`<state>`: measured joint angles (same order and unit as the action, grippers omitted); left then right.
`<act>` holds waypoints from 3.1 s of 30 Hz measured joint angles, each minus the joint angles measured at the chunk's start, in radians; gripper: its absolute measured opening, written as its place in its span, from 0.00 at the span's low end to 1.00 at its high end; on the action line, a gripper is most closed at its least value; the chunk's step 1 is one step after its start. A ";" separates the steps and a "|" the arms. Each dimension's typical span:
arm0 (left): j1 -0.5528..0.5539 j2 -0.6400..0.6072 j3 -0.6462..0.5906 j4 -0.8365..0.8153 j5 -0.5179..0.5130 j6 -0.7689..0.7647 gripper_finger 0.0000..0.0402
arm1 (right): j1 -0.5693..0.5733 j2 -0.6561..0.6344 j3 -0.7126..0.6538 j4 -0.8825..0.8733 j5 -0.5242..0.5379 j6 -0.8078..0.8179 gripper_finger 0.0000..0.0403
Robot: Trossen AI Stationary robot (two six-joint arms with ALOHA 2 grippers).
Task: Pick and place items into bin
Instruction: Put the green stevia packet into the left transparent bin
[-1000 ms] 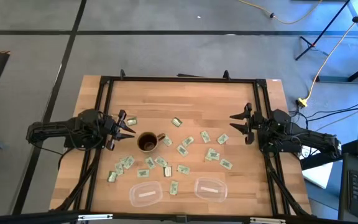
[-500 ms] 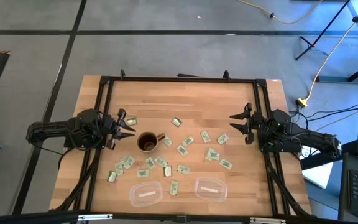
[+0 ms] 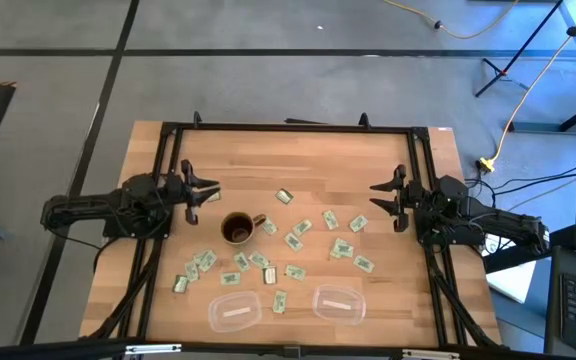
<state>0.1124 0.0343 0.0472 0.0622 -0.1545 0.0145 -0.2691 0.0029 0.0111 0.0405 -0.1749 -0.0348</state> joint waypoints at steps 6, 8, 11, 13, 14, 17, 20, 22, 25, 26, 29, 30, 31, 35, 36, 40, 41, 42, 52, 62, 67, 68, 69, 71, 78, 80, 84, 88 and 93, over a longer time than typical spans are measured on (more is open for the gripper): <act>0.000 0.075 0.050 -0.018 -0.055 0.000 0.19 | 0.000 0.000 0.000 0.000 0.000 0.000 0.42; 0.000 0.103 0.067 -0.019 -0.054 0.003 0.19 | 0.000 0.000 0.000 0.000 0.000 0.000 0.42; 0.000 0.143 0.092 -0.021 -0.059 0.027 0.19 | 0.000 0.000 0.000 0.000 0.000 0.000 0.42; 0.000 0.177 0.120 -0.032 -0.081 0.033 0.19 | 0.000 0.000 0.000 0.000 0.000 0.000 0.42; 0.000 0.196 0.138 -0.049 -0.099 0.032 0.19 | 0.000 0.000 0.000 0.000 0.000 0.000 0.42; 0.000 0.262 0.203 -0.136 -0.170 0.026 0.19 | 0.000 0.000 0.000 0.000 -0.001 0.001 0.42; 0.000 0.335 0.285 -0.264 -0.253 0.005 0.19 | 0.000 0.000 0.000 0.000 -0.001 0.002 0.42; 0.001 0.382 0.348 -0.381 -0.297 -0.037 0.19 | 0.000 0.000 0.000 0.000 -0.001 0.003 0.42; 0.001 0.446 0.442 -0.613 -0.325 -0.136 0.19 | 0.000 0.000 0.000 0.000 -0.001 0.004 0.42; 0.001 0.466 0.466 -0.675 -0.325 -0.187 0.19 | 0.000 0.000 0.000 0.000 -0.001 0.004 0.42; 0.001 0.509 0.502 -0.753 -0.324 -0.329 0.19 | 0.000 0.000 0.000 0.000 -0.001 0.004 0.42; 0.001 0.523 0.507 -0.771 -0.324 -0.354 0.19 | 0.000 0.000 0.000 0.000 -0.001 0.004 0.42; 0.001 0.537 0.508 -0.785 -0.320 -0.372 0.19 | 0.000 0.000 0.000 0.000 -0.001 0.004 0.42; 0.001 0.605 0.507 -0.827 -0.306 -0.457 0.19 | 0.000 0.000 0.000 0.000 -0.001 0.004 0.42; 0.001 0.624 0.507 -0.825 -0.299 -0.475 0.19 | 0.000 0.000 0.000 0.000 -0.001 0.004 0.42; 0.007 0.697 0.507 -0.822 -0.233 -0.476 0.19 | 0.000 0.000 0.000 0.000 -0.001 0.002 0.42; 0.015 0.716 0.507 -0.822 -0.209 -0.479 0.19 | 0.000 0.001 0.000 0.000 -0.001 0.001 0.42; 0.027 0.733 0.507 -0.822 -0.183 -0.491 0.19 | 0.000 0.000 0.000 0.000 -0.001 0.000 0.42; 0.222 0.912 0.508 -0.826 -0.014 -0.532 0.19 | 0.000 0.001 0.000 0.000 0.084 -0.004 0.42; 0.298 1.084 0.507 -0.825 0.024 -0.413 0.19 | 0.000 0.001 0.000 0.027 0.090 -0.026 0.42; 0.312 1.154 0.508 -0.822 0.018 -0.413 0.19 | 0.000 0.001 0.000 0.031 0.090 -0.031 0.42; 0.314 1.167 0.508 -0.822 0.016 -0.414 0.19 | 0.000 0.001 0.000 0.031 0.090 -0.031 0.42; 0.317 1.180 0.507 -0.822 0.015 -0.418 0.19 | 0.000 0.001 0.000 0.031 0.090 -0.033 0.42; 0.322 1.204 0.507 -0.822 0.015 -0.419 0.19 | 0.000 0.001 0.000 0.031 0.090 -0.041 0.42; 0.329 1.279 0.507 -0.797 0.016 -0.419 0.19 | 0.000 0.001 0.000 0.031 0.090 -0.047 0.42; 0.329 1.294 0.510 -0.790 0.019 -0.419 0.19 | 0.000 0.001 0.000 0.031 0.090 -0.047 0.42; 0.329 1.313 0.511 -0.790 0.020 -0.419 0.19 | 0.000 0.001 0.000 0.031 0.089 -0.049 0.42; 0.329 1.320 0.511 -0.794 0.023 -0.419 0.18 | 0.000 0.001 0.000 0.031 0.089 -0.049 0.42; 0.329 1.321 0.510 -0.792 0.029 -0.419 0.12 | 0.000 0.001 0.000 0.031 0.089 -0.049 0.42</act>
<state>0.4412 1.3552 0.5575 -0.7301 -0.1252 -0.4049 -0.2691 0.0036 0.0113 0.0714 -0.0860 -0.0836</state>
